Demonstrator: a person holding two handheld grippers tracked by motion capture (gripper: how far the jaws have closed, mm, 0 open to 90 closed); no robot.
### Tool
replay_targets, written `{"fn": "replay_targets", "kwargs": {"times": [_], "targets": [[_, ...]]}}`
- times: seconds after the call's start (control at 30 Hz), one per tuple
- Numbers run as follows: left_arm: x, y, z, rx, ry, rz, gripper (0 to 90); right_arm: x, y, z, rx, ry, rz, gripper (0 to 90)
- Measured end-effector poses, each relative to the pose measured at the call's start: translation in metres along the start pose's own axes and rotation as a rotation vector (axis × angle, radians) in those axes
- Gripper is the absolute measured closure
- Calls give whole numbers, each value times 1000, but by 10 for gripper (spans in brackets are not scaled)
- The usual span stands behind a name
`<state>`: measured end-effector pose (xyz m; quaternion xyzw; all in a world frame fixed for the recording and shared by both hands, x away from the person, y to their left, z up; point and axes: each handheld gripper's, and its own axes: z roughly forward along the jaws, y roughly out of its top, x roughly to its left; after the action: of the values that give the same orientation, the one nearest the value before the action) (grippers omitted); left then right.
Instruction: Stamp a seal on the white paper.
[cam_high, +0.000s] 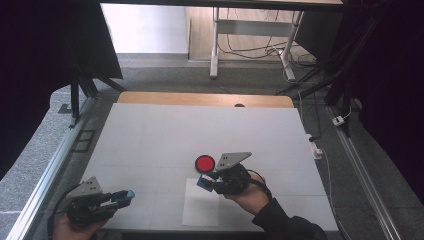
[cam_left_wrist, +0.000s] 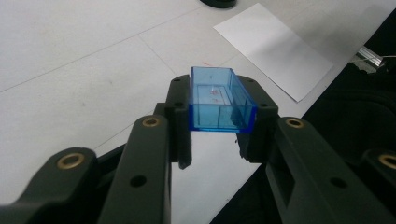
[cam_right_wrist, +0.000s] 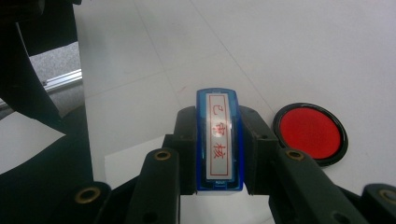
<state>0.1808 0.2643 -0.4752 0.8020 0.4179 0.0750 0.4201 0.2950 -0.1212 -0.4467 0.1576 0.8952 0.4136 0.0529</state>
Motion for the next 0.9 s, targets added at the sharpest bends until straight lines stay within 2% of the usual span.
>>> {"fn": "replay_targets", "kwargs": {"times": [0.53, 0.9], "targets": [[0, 0, 0, 0, -2, 0, 686, 2, -3, 10, 32, 4, -11, 707], [0, 0, 0, 0, -2, 0, 687, 2, -8, 23, 82, 7, -28, 706]]}}
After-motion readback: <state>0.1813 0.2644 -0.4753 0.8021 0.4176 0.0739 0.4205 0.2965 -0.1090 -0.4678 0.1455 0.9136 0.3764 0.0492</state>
